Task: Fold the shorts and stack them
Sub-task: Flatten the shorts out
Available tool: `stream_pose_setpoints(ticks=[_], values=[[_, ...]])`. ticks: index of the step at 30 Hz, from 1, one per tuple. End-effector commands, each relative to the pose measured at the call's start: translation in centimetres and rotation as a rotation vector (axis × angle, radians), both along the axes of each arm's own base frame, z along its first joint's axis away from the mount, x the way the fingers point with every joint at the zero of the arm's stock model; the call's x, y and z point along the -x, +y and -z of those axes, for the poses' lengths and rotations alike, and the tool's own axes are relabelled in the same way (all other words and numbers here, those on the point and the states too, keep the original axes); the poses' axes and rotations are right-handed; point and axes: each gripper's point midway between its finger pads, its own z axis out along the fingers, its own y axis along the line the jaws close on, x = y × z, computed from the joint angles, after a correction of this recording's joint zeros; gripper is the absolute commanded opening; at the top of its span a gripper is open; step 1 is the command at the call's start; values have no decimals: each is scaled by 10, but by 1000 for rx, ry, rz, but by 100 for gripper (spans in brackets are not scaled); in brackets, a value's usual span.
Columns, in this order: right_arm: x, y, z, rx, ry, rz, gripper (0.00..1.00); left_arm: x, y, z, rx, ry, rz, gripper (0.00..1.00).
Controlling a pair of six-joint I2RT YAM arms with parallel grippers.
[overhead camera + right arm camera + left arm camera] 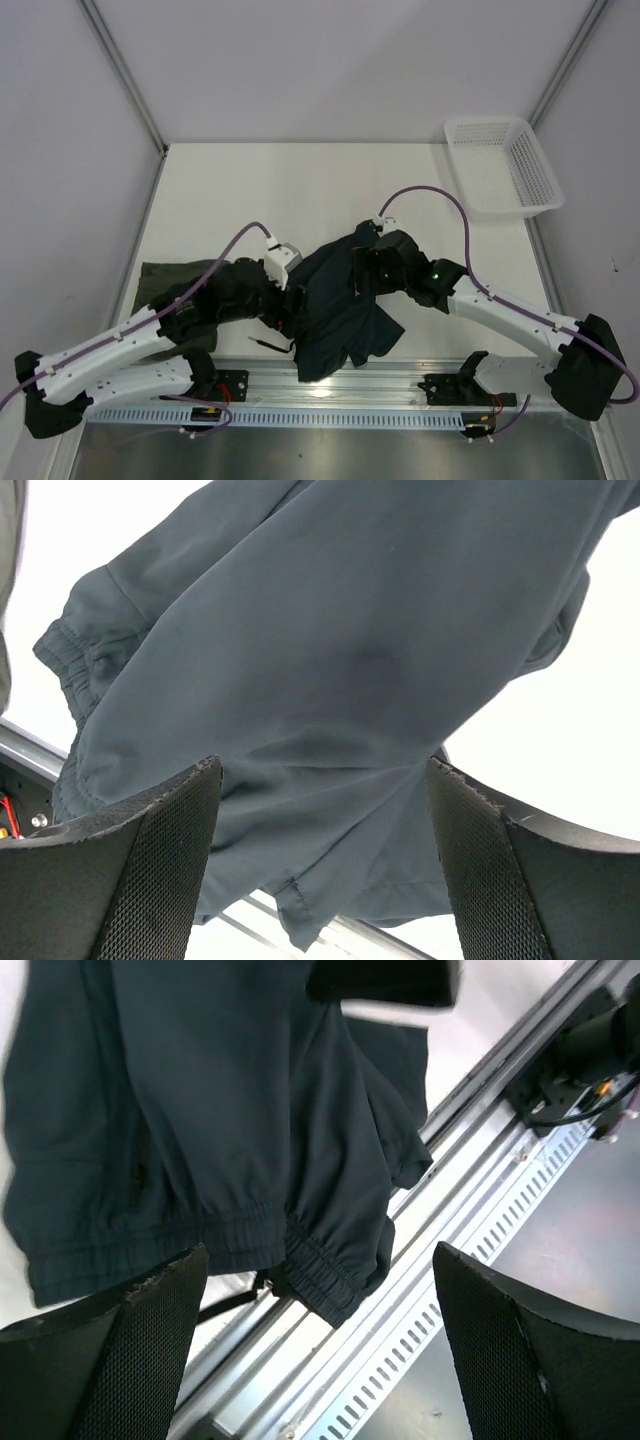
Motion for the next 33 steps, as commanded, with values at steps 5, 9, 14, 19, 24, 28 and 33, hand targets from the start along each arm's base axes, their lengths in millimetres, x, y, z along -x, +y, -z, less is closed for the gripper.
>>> stream_pose_setpoints(ticks=[5,9,14,19,24,28,33], values=[[-2,-19,-20,-101,-54,43,84,-18,4,50,-122,27,-219,97],[-2,-31,-28,-116,-74,61,85,-29,6,61,-166,21,-284,97],[-2,-38,-31,-116,-84,67,85,-33,-2,78,-216,45,-293,89],[0,-38,-24,-125,-67,62,85,-24,-10,90,-229,106,-257,89],[0,-35,-18,-131,-56,59,85,-25,13,79,-191,108,-384,97],[0,-33,-12,-136,-45,57,85,-23,21,62,-7,124,-421,99],[4,-29,-10,-156,-29,41,84,-27,45,52,213,199,-549,99]])
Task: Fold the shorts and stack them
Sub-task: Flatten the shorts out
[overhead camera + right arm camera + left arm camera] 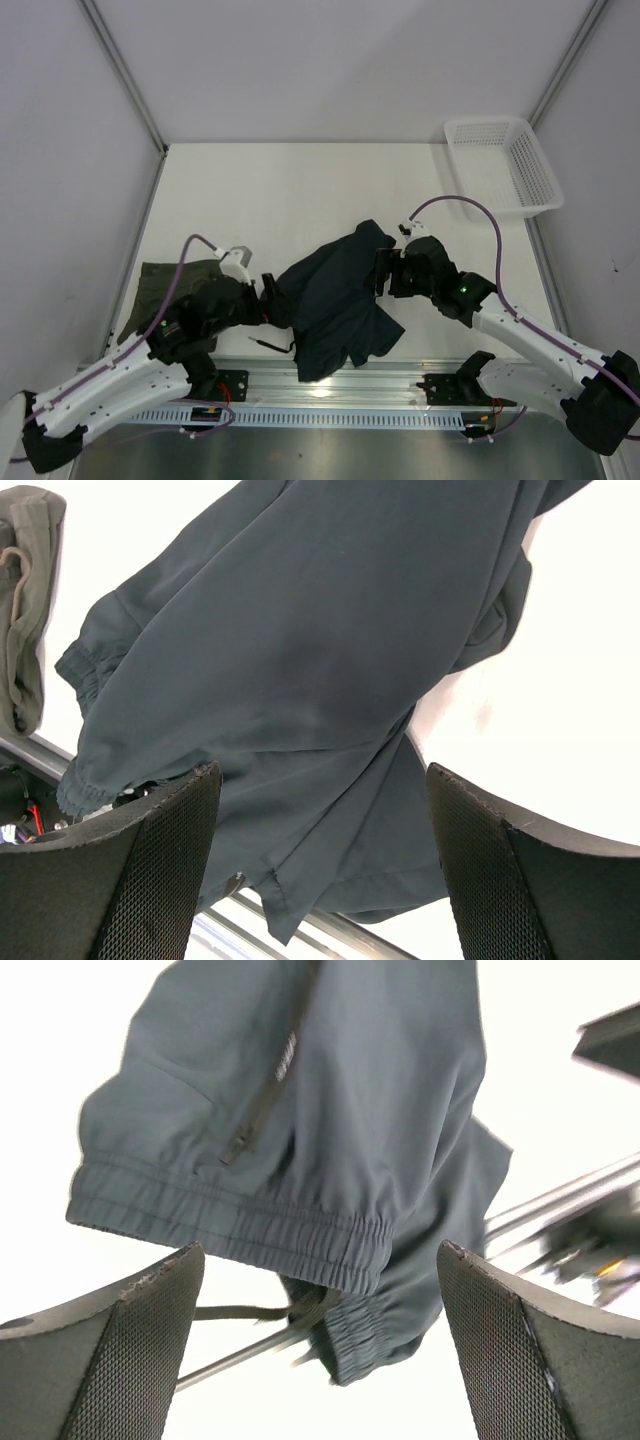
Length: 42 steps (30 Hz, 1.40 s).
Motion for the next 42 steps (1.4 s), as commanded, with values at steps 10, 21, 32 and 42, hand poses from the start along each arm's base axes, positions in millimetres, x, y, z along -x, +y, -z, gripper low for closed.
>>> stream_pose_setpoints(ticks=[10,21,32,42], values=[[1,11,-5,-69,2,-21,84,6,11,50,258,286,-198,99],[6,11,-1,-75,7,-29,84,-15,33,74,314,204,-378,99],[7,11,-2,-84,3,-34,84,-40,25,66,381,138,-403,94],[8,13,-1,-97,2,-43,84,-65,33,60,503,2,-500,87]])
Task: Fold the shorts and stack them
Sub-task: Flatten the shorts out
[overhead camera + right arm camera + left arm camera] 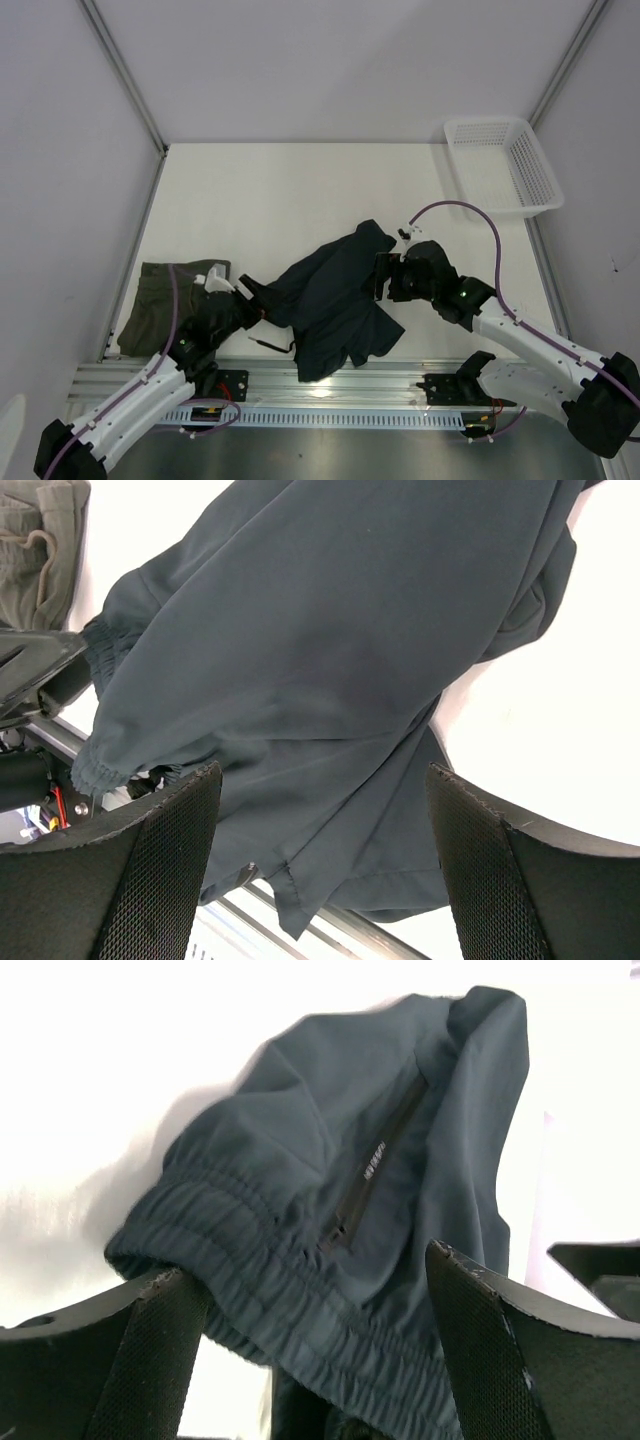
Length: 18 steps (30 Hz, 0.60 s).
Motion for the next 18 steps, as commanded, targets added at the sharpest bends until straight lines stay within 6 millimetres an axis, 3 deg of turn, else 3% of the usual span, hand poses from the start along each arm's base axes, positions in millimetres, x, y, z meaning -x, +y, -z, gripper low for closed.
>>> stream_pose_setpoints(ticks=[1,7,13,18], values=[[-1,6,-9,-45,-22,-12,84,-21,0,-18,86,-96,-81,87],[0,9,-12,-60,-27,-23,84,-35,-3,-13,108,-103,-123,84],[1,9,-13,-61,-26,-28,84,-49,5,-26,49,-173,-166,58],[-1,7,-11,-44,-33,-20,84,-61,5,-79,-6,-322,-141,30]])
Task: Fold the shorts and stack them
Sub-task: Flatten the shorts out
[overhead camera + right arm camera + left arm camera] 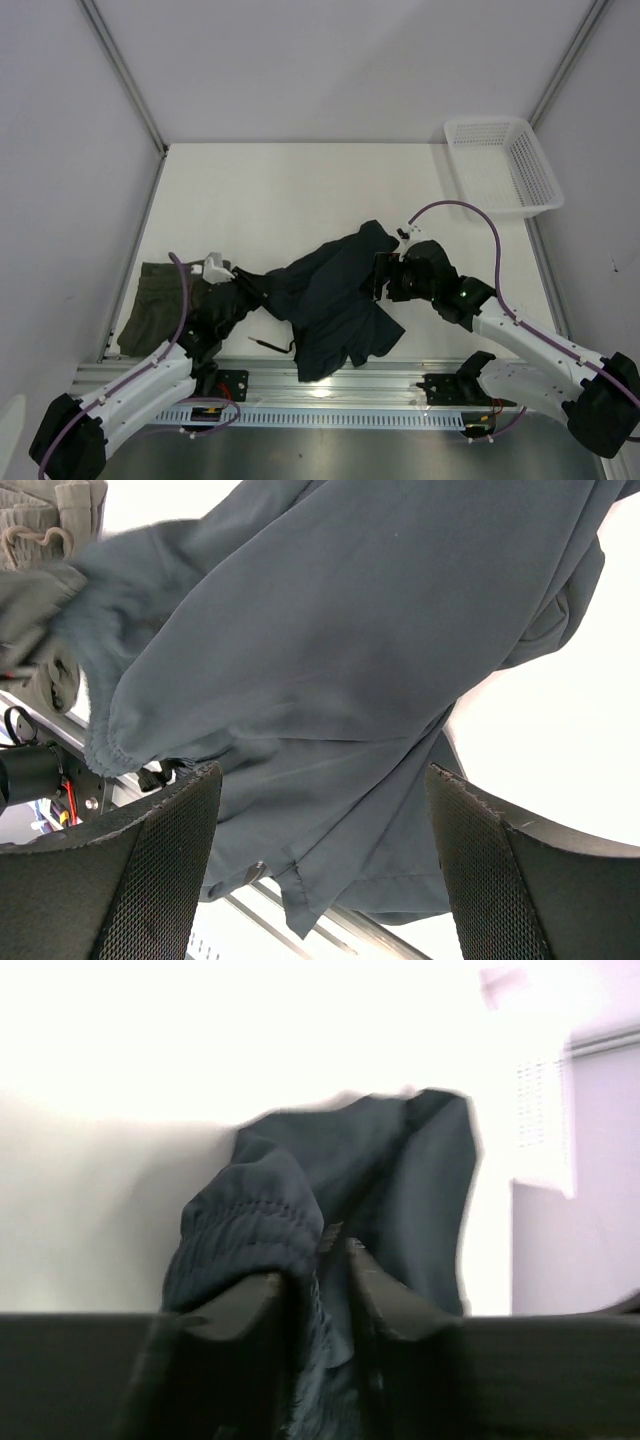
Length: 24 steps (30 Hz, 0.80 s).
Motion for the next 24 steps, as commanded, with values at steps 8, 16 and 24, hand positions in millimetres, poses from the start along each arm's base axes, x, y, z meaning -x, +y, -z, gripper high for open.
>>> stream_pose_setpoints(ticks=[8,16,24], values=[[-10,-2,-30,-28,-124,-9,84,-25,-11,-192,-92,-458,139,0],[-15,-14,-80,-123,-327,12,84,7,-36,-368,-43,-725,512,0],[-24,-1,-107,-209,-407,-97,85,41,-58,-400,-124,-730,861,1]])
